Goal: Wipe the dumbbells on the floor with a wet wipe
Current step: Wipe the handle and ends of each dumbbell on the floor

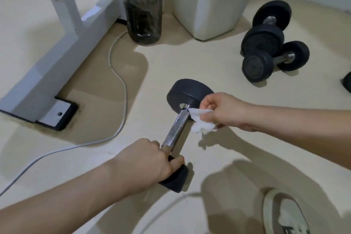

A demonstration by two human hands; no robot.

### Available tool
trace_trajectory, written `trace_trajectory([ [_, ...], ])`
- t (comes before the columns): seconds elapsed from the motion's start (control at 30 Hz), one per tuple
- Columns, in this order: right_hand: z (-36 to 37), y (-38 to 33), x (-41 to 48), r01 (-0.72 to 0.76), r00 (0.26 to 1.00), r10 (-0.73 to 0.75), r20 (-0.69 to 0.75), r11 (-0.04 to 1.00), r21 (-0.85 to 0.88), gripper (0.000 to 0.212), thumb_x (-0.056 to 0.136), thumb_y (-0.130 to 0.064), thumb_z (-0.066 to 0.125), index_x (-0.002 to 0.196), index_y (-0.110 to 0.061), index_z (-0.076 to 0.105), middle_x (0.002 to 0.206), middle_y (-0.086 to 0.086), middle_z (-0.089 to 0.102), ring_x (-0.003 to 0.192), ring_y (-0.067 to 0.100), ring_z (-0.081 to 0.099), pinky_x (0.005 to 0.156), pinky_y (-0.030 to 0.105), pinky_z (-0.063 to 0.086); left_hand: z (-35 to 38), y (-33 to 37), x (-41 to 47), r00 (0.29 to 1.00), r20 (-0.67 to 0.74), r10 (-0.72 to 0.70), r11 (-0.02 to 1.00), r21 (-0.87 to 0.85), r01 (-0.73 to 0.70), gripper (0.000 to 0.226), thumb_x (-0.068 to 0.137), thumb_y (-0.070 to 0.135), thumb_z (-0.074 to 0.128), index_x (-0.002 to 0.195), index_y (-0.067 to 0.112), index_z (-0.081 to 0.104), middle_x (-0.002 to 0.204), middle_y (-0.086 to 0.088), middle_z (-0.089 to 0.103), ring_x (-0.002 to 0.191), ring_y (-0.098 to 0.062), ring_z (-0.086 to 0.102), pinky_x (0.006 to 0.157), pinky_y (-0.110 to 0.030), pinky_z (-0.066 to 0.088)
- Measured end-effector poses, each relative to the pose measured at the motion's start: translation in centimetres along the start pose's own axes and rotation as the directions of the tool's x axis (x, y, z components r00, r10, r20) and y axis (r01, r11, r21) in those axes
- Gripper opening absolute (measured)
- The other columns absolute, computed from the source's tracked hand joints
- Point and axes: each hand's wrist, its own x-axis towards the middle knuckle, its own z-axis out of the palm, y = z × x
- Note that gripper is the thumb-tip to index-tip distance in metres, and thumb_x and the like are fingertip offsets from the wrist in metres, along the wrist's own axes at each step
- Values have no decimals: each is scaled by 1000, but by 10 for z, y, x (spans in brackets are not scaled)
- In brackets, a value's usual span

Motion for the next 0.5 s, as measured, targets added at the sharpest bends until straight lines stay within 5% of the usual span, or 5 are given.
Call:
trace_trajectory([
  [0.1,-28,-9,-14,-75,997,76,-4,994,79,15,89,-4,57,81,-15,52,68,3,50,50,13,49,54,30,46,3,12,8,999,-32,5,998,58,-3,57,61,7,68,116,13,53,80,-18,60,50,-23,48,42,-28,27],
  [0.23,-38,1,-44,-81,992,83,97,996,-19,4,92,-7,50,92,-11,50,76,10,61,48,17,58,52,28,40,-6,20,15,999,-42,-9,997,73,12,46,55,15,75,100,14,67,68,-17,61,41,-23,44,40,-27,22],
  [0.43,-7,42,-37,87,962,15,-272,929,361,10,80,-6,64,82,-10,72,68,2,63,47,3,52,43,12,42,-15,24,10,999,1,52,989,141,-51,66,59,19,77,121,14,54,112,-21,62,73,-36,63,40,-35,48],
  [0.5,6,59,-36,94,958,58,-280,862,498,13,83,-14,64,87,-18,76,78,-1,70,63,5,61,57,16,49,-30,20,-1,998,11,62,989,130,-63,59,70,22,71,125,15,52,121,-20,60,85,-36,65,49,-36,54],
])
